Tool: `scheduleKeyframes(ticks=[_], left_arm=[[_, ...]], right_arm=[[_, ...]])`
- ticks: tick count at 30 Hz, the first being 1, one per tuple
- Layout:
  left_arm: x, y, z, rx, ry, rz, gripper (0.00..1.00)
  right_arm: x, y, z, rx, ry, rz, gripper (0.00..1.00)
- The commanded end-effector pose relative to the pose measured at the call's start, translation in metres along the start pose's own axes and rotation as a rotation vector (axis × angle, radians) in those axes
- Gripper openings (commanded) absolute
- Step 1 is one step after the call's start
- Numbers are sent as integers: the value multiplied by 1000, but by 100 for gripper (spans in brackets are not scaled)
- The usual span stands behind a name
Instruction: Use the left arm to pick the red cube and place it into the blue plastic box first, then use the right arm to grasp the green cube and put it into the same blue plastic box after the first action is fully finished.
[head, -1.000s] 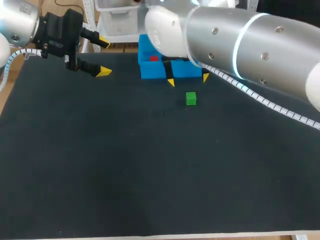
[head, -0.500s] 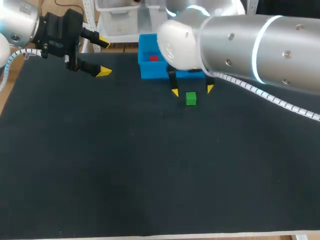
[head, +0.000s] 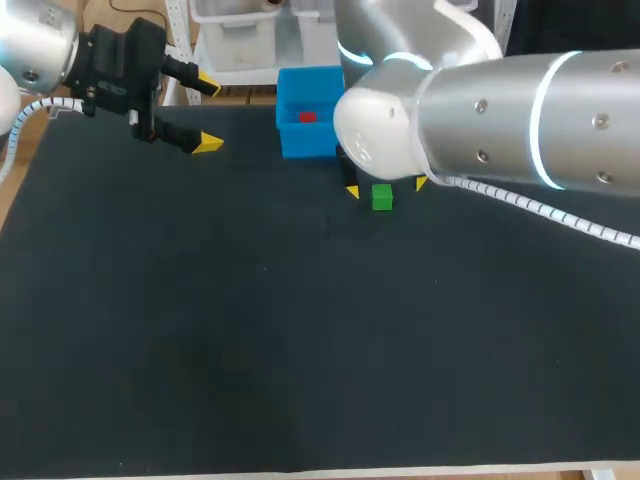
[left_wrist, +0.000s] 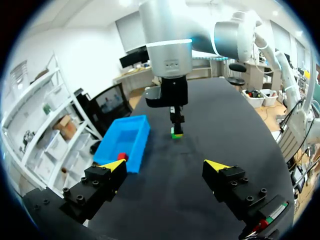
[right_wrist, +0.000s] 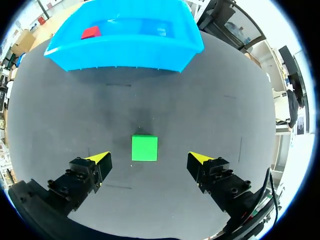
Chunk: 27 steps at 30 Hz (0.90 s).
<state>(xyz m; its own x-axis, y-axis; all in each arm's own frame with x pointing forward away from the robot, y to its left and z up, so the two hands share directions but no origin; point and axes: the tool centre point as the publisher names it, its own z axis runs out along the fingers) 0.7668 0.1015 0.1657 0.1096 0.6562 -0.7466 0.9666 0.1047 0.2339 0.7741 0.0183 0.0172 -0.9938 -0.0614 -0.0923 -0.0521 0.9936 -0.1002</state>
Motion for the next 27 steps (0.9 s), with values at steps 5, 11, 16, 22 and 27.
scheduleKeyframes(ticks=[5,11,16,22,27], left_arm=[[1,0,0,-1,-4,4,100],[1,0,0,-1,-4,4,100],[1,0,0,-1,-4,4,100],[1,0,0,-1,-4,4,100],[1,0,0,-1,-4,4,100]], right_arm=[[4,1,7,4,-114,-4,100],[1,3,11,9,-118,-9,100],[-2,1,14,11,-116,-5,100],[-2,1,19,11,-109,-3,100],[-2,3,24,12,-102,-11,100]])
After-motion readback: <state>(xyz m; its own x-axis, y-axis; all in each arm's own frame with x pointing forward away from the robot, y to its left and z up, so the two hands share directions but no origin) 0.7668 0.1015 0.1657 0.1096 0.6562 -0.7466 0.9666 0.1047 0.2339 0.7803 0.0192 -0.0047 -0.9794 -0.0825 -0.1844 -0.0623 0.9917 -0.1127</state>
